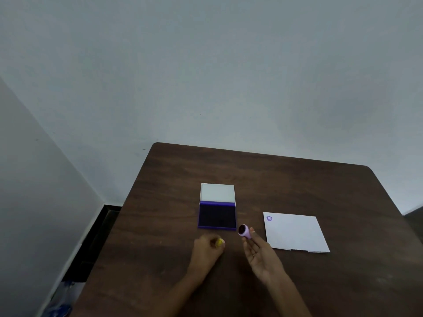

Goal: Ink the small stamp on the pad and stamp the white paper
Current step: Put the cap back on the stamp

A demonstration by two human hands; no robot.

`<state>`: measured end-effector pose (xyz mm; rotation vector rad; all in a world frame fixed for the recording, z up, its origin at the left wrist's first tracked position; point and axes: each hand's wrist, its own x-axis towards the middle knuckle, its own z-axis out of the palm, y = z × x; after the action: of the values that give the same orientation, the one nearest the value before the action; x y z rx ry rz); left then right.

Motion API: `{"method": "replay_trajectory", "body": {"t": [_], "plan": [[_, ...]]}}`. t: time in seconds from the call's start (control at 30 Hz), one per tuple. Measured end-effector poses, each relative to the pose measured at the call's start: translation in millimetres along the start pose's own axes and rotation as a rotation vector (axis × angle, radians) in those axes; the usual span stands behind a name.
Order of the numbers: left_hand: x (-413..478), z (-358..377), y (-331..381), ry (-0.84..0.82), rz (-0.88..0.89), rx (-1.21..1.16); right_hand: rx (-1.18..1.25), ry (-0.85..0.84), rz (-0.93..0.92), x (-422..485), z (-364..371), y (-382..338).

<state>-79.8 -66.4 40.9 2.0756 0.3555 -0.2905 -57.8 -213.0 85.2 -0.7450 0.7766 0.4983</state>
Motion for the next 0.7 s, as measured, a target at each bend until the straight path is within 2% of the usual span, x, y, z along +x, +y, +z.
{"method": "replay_trajectory", "body": {"t": [0.1,0.2,0.33,0.5,0.6,0.7], "plan": [[-6.1,-16.1,17.9,-0.06,-0.32,-0.721,-0.06,-0.013,-0.034,1.7,0.1,2.3],[-11.1,-29.9,30.4,-0.141,-0.365,-1.023,-0.145,-0.035,-0.089,2.4,0.6,7.5],[-17.0,-36.8,38.5,-0.211,-0.334,-1.101,-0.332,-0.001,-0.244,4.5,4.7,15.1],[-18.4,-37.7,41.7,-0.198,-0.298,-1.082,-0.465,0.09,-0.382,9.2,6.9,19.4],[-17.9,-39.1,42.8,-0.167,-0.299,-1.067,-0.738,0.143,-0.464,14.8,8.5,25.8],[-17.2,-39.3,42.9,-0.154,-0.293,-1.044,-0.752,0.151,-0.557,13.3,11.0,26.8]]}}
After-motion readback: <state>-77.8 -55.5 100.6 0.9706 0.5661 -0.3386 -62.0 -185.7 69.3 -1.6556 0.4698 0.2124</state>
